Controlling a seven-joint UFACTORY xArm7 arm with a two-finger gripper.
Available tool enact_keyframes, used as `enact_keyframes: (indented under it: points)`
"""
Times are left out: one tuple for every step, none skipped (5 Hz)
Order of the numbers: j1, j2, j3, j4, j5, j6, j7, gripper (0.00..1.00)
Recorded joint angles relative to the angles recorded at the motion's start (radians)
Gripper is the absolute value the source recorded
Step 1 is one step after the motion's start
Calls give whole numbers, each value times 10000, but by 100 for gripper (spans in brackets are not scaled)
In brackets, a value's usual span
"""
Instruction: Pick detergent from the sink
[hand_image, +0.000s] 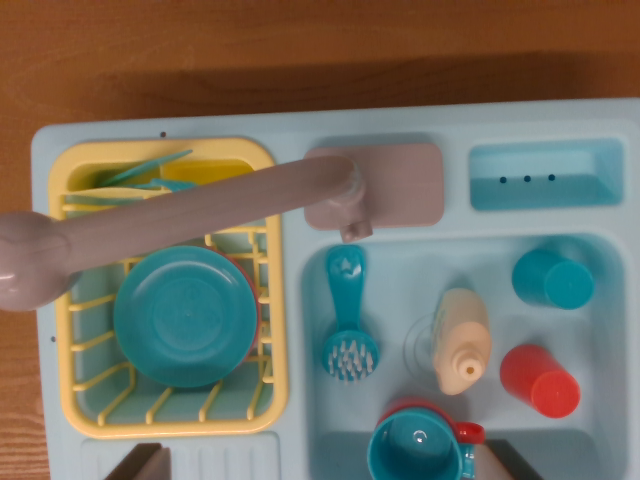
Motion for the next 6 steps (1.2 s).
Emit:
enact_keyframes:
  points:
    - [0, 0, 0, 0, 0, 0, 0, 0]
    - [0, 0, 0, 0, 0, 0, 0, 0]
    - [0, 0, 0, 0, 0, 0, 0, 0]
    - [-4, 6, -4, -35, 0, -41, -4, 0]
    - [-4, 6, -4, -35, 0, -41, -4, 0]
    - [-13, 22, -14, -128, 1, -149, -16, 0]
